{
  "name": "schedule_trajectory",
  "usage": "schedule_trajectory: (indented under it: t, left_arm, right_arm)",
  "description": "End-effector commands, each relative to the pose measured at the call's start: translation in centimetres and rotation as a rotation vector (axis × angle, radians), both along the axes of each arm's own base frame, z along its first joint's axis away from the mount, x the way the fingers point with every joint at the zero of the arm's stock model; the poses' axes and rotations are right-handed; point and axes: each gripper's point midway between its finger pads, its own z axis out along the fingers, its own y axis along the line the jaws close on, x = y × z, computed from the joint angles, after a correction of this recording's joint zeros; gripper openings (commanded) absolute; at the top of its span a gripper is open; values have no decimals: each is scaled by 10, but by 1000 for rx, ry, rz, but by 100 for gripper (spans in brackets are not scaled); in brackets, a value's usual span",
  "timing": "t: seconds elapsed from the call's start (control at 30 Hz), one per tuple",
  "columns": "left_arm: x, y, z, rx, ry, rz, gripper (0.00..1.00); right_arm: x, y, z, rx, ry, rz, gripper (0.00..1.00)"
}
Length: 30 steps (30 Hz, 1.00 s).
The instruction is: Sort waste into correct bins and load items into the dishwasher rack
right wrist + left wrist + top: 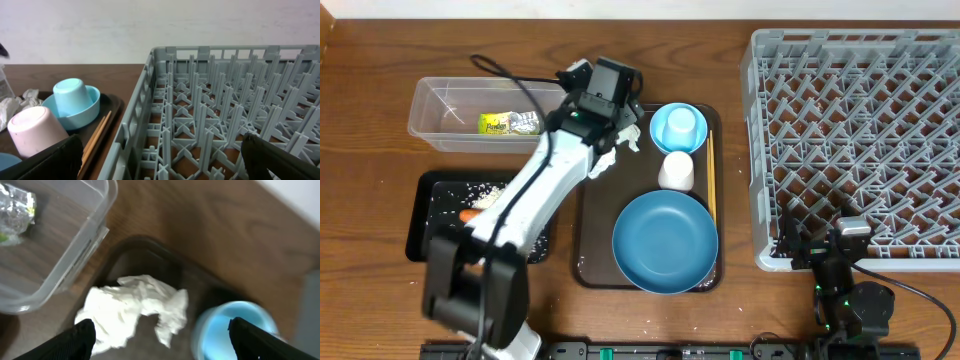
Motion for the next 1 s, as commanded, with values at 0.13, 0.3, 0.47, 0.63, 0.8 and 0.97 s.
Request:
schedule_trajectory:
  t: [0.13, 0.3, 0.47, 0.63, 0.8, 0.97]
  left_arm:
    - [8, 3, -43, 147, 60, -100, 88]
    - [16, 0, -61, 154, 63, -110, 87]
    - [22, -7, -72, 140, 56, -129, 87]
    - [25, -10, -82, 138, 57, -134, 86]
    - [24, -17, -87, 131, 63, -148, 76]
    - [23, -25, -86, 122, 58, -166, 62]
  right_arm:
    - [0, -5, -2, -12, 6, -23, 99]
    - [0, -5, -2, -12, 5, -23, 99]
    - [0, -5, -2, -12, 5, -23, 99]
    - [0, -5, -2, -12, 5, -23, 99]
    - [0, -5, -2, -12, 5, -23, 99]
    - [0, -5, -2, -12, 5, -22, 99]
